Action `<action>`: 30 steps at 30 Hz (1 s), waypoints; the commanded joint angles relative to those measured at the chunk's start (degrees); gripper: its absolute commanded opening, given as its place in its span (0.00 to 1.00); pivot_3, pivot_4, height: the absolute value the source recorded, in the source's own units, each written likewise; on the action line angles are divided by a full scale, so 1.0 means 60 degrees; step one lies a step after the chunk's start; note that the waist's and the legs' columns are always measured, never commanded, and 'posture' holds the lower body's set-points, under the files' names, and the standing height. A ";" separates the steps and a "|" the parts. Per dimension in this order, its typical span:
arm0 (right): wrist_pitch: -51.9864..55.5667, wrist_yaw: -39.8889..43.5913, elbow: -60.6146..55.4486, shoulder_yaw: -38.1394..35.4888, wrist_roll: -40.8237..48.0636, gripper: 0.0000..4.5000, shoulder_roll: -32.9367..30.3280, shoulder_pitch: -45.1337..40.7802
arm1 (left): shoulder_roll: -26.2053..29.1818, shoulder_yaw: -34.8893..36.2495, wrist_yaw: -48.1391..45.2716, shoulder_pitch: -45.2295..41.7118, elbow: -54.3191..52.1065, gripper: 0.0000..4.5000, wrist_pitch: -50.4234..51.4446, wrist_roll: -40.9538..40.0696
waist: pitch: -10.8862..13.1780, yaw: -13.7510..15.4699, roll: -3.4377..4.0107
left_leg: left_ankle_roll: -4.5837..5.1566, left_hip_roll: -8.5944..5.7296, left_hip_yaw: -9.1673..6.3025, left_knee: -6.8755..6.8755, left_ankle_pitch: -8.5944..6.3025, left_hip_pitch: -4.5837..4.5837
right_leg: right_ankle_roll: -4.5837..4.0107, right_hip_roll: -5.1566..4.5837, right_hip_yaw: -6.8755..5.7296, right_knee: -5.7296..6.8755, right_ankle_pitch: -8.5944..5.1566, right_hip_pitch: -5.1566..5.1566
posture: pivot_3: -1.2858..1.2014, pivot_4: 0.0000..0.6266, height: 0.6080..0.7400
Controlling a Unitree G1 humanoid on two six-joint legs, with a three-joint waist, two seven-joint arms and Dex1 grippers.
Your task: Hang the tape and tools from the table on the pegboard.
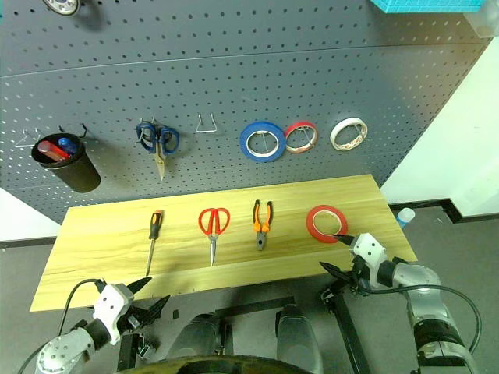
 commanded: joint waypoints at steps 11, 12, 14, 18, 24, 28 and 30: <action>-0.0332 -0.0038 0.0655 -0.0091 -0.0028 1.00 -0.0023 -0.0364 | 0.0048 0.0028 0.0032 -0.0100 0.0028 0.80 -0.0280 0.0058 | 0.0031 0.0042 0.0148 | 0.0046 -0.0259 -0.0329 0.0042 0.0039 -0.0036 | 0.0119 -0.0460 -0.0513 0.0118 -0.0240 0.0280 | 0.54 0.16 1.00; -0.0350 -0.0042 0.0692 -0.0091 -0.0040 1.00 -0.0024 -0.0378 | 0.0055 0.0028 0.0031 -0.0109 0.0014 0.80 -0.0267 0.0053 | 0.0030 0.0129 0.0150 | 0.0046 -0.0254 -0.0319 0.0036 0.0041 -0.0036 | 0.0122 -0.0456 -0.0511 0.0122 -0.0242 0.0272 | 0.54 0.16 1.00; -0.0388 -0.0089 0.0779 -0.0089 -0.0071 1.00 -0.0024 -0.0407 | 0.0083 0.0034 0.0010 -0.0128 -0.0027 0.80 -0.0235 0.0036 | 0.0029 0.0249 0.0150 | 0.0046 -0.0227 -0.0311 0.0017 0.0043 -0.0035 | 0.0126 -0.0424 -0.0509 0.0125 -0.0249 0.0246 | 0.54 0.15 1.00; -0.0470 -0.0285 0.0877 -0.0043 -0.0192 1.00 -0.0028 -0.0485 | 0.0152 0.0066 -0.0069 -0.0178 -0.0232 0.80 -0.0136 -0.0053 | 0.0028 0.0240 0.0151 | 0.0045 -0.0217 -0.0283 -0.0023 0.0042 -0.0037 | 0.0123 -0.0421 -0.0500 0.0123 -0.0257 0.0227 | 0.54 0.15 1.00; -0.0414 -0.0440 0.0903 0.0022 -0.0303 1.00 -0.0017 -0.0648 | 0.0241 0.0122 -0.0210 -0.0216 -0.0334 0.80 -0.0052 -0.0110 | 0.0032 0.0207 0.0144 | 0.0044 -0.0217 -0.0210 -0.0029 0.0041 -0.0023 | 0.0149 -0.0423 -0.0435 0.0091 -0.0277 0.0229 | 0.54 0.15 1.00; -0.0477 -0.0510 0.1091 0.0060 -0.0399 1.00 -0.0043 -0.0749 | 0.0253 0.0153 -0.0266 -0.0189 -0.0327 0.80 -0.0055 -0.0119 | 0.0033 0.0218 0.0142 | 0.0044 -0.0217 -0.0201 -0.0027 0.0041 -0.0019 | 0.0149 -0.0422 -0.0426 0.0092 -0.0277 0.0228 | 0.54 0.15 1.00; -0.0476 -0.0647 0.1228 0.0110 -0.0544 1.00 -0.0070 -0.0818 | 0.0263 0.0147 -0.0296 -0.0180 -0.0335 0.80 -0.0063 -0.0121 | 0.0033 0.0222 0.0142 | 0.0045 -0.0217 -0.0201 -0.0027 0.0041 -0.0020 | 0.0148 -0.0422 -0.0426 0.0093 -0.0277 0.0226 | 0.54 0.15 1.00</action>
